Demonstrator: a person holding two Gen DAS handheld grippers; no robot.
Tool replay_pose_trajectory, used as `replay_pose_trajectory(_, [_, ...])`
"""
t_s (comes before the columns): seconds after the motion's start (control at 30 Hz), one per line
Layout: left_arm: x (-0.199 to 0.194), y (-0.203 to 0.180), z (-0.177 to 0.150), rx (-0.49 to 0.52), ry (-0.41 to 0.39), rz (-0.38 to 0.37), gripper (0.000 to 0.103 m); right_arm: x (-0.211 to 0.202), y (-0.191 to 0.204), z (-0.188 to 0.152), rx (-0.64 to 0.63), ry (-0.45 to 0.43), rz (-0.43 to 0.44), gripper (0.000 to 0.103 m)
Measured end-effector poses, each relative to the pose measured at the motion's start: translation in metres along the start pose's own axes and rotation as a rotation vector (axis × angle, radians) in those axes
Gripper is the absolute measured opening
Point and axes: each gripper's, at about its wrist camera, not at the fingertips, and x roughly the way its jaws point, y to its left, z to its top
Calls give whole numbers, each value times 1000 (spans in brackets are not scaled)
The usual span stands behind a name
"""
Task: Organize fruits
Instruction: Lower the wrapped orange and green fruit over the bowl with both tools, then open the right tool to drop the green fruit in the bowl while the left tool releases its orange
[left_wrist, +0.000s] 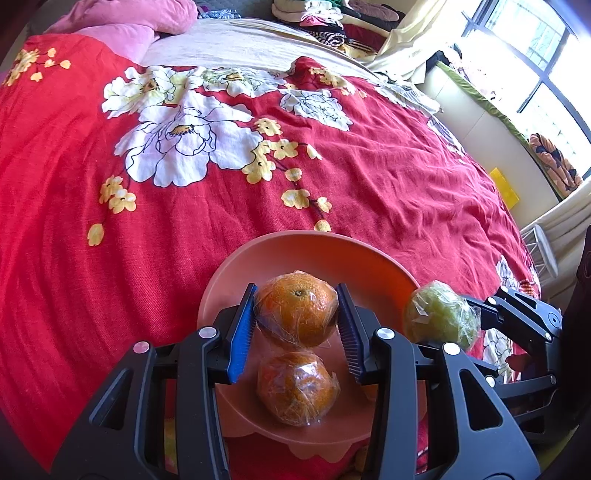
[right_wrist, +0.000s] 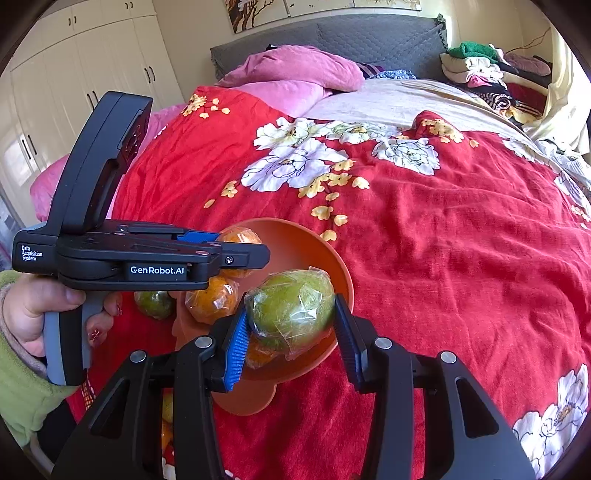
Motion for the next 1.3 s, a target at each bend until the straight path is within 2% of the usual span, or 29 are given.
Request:
replay_pose_trajectory(0.93, [10,3,0,-13,24,-15,34,22,-3,3,6,42,6,44])
replay_pose_trajectory(1.1, [10,4,0,-16,23,-15,34,21,-2,2,-2,39,4,47])
replay_pose_trajectory(1.17, [11,4,0,-18,25,-14,34,19,-2,2,-9,32,-4,53])
replay_pose_trajectory(1.3, [10,5,1,-24,24,-14,34,12,-1,1,-11,24,-2,53])
